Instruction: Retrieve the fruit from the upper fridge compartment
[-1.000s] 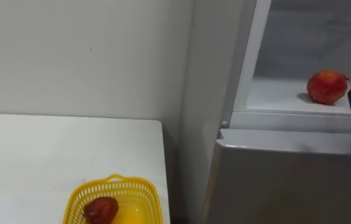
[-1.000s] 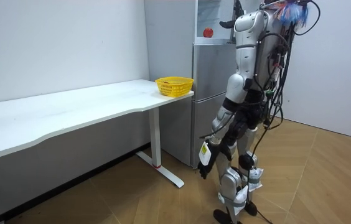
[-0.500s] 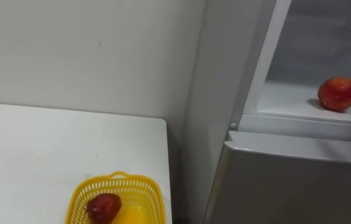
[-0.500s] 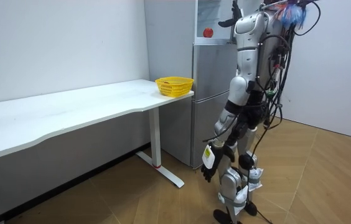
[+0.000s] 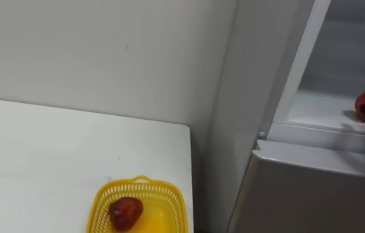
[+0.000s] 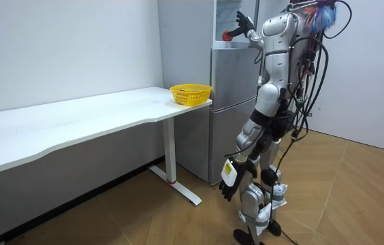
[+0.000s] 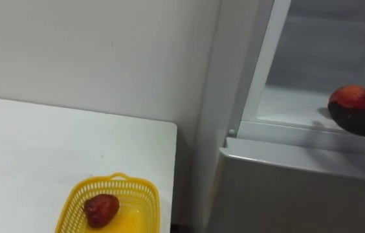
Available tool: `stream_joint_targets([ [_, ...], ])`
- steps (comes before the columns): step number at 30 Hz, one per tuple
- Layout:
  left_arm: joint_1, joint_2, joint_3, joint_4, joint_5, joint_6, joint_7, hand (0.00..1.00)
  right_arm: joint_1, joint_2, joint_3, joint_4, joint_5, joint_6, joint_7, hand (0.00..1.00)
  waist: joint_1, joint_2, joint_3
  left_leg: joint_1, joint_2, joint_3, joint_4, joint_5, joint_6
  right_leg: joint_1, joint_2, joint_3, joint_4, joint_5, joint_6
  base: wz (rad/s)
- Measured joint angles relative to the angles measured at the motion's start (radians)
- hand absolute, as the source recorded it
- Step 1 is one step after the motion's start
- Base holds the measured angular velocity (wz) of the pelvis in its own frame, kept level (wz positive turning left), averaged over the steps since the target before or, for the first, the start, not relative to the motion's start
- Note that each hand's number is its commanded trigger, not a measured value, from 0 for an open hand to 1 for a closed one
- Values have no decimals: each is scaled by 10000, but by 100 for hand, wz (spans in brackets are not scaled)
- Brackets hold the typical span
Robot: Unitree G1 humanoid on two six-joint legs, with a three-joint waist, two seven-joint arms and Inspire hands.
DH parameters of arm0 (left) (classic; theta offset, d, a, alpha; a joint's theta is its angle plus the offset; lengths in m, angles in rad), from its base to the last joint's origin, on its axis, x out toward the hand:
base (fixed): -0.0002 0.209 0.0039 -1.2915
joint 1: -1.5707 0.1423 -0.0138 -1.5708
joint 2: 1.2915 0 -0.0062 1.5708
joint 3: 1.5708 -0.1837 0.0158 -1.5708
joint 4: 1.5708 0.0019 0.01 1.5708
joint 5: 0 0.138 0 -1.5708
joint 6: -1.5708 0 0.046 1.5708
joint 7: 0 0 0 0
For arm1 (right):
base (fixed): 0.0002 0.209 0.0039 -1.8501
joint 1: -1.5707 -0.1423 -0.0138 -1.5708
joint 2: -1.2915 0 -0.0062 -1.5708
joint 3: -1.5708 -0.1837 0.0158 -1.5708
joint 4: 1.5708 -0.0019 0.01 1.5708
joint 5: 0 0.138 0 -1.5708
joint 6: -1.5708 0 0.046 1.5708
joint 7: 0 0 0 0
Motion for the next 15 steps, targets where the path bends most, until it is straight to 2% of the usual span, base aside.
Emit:
stream_joint_targets([
  [9, 138, 30, 362, -328, -55, 65, 16, 0, -739, -52, 275, 1262, 761, 9, 395, 0, -33, 51, 12, -116, -19, -157, 75, -1, 1, -33, -44, -311, 15, 3, 1, 6],
  [13, 234, 29, 376, -346, -57, 65, 16, 0, -1056, -213, 308, 1950, 760, 7, 544, 0, -20, 200, -42, -115, -29, -122, 66, 1, 2, -9, -38, -316, 13, 3, 1, 0],
  [15, 292, 29, 383, -347, -56, 65, 8, 0, -1246, -236, 309, 2326, 772, 7, 547, 0, -6, 237, -41, -82, -28, -116, 55, 4, 1, 10, -32, -304, 13, 3, 1, 0],
])
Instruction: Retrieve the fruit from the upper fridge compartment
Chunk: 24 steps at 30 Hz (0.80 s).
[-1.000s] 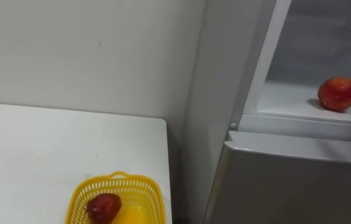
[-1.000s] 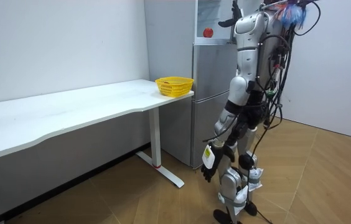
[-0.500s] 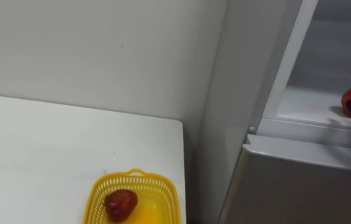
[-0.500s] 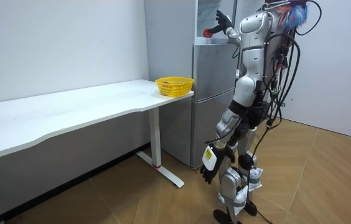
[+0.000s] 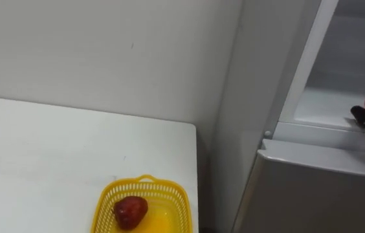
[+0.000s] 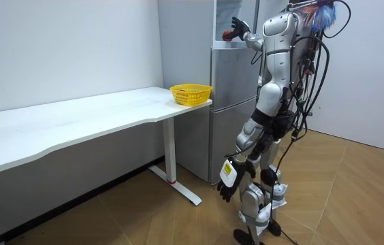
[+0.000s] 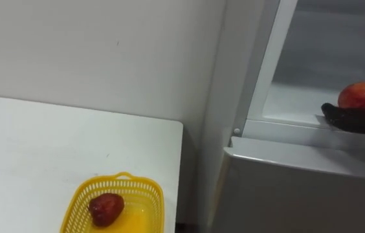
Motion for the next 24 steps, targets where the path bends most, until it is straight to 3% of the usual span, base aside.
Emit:
stream_joint_targets([
  [6, 84, -12, 346, 3, 4, 6, -133, 0, -56, -424, 126, 171, -22, 105, 325, 0, 7, -15, 11, -9, -8, -9, -52, 1, -1, 7, 13, 16, -1, -1, 0, 0],
  [11, 130, 50, 389, 19, 3, 8, -135, 0, -57, -701, 382, 173, -46, 157, 606, 0, 20, -179, 98, 0, -17, 5, -76, 13, 2, 0, 31, 108, -9, -1, -1, 0],
  [16, 121, 66, 390, 141, -7, 6, -156, 0, -146, -768, 388, 409, 45, 213, 929, 0, 33, -337, 27, -3, -21, -6, -125, 14, 5, -30, 45, 132, -35, -2, 1, -1],
  [24, 91, 94, 418, 264, -1, 3, -158, 0, -243, -858, 407, 791, 387, 214, 1550, 0, -27, -343, 26, -14, -26, -124, -141, 14, 5, -12, 35, 4, -34, -1, 2, 2],
])
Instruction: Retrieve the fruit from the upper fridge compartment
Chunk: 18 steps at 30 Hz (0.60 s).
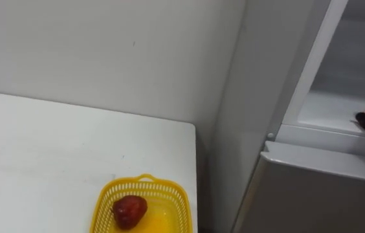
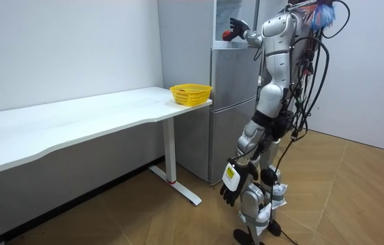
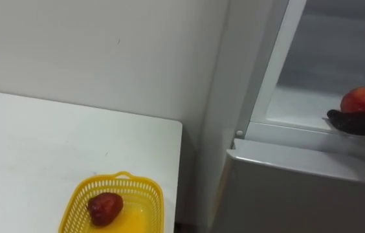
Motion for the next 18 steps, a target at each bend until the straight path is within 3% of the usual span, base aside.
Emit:
stream_joint_targets([
  [11, 70, 13, 46, -1, -5, 7, -101, 0, 0, -5, 69, 441, 109, 1, 560, 0, 20, -22, 3, 106, -13, -60, 69, -2, 0, 176, -11, -108, 6, 0, 1, 2],
  [16, 137, 13, 148, 0, -2, 8, -256, 0, 2, -5, 88, 481, 96, 13, 894, 0, 39, 76, 52, 125, -13, -116, 143, -3, -3, 249, -9, -145, -2, 0, 0, 1],
  [18, 186, 14, 164, -6, -1, 13, -312, 0, 2, -5, 86, 486, 98, 13, 1015, 0, 38, 76, 30, 113, -13, -125, 156, -2, -6, 248, -10, -147, -5, 0, 0, 0],
])
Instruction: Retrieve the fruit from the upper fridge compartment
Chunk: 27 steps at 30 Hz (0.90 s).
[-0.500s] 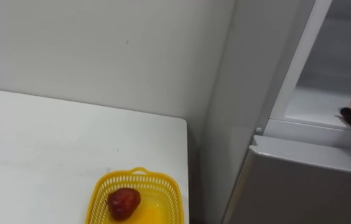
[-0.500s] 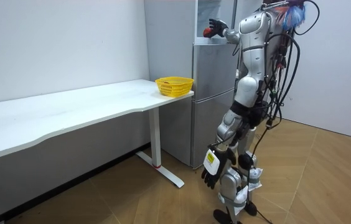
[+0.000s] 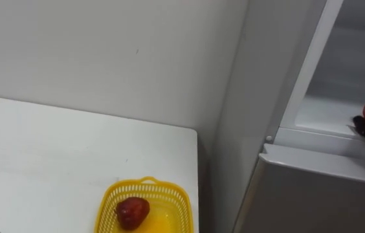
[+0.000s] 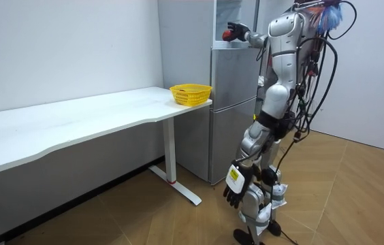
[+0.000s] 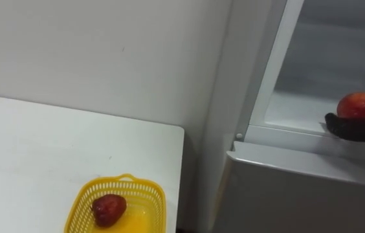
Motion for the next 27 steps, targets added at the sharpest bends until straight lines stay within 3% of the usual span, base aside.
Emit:
stream_joint_targets([
  [18, 72, 38, -12, -248, -3, 194, -112, 0, -5, -11, -4, 801, 1184, 82, 1186, 0, 9, 69, -26, -16, -4, -11, 187, -1, -4, 119, -7, 5, -51, -6, -11, 0],
  [27, 72, 44, -20, -242, -8, 196, 90, 0, -155, -209, 100, 1182, 1316, 13, 1681, 0, 7, 74, -42, 17, -1, -22, 157, 1, -8, 182, -1, 4, -134, 3, -22, 0],
])
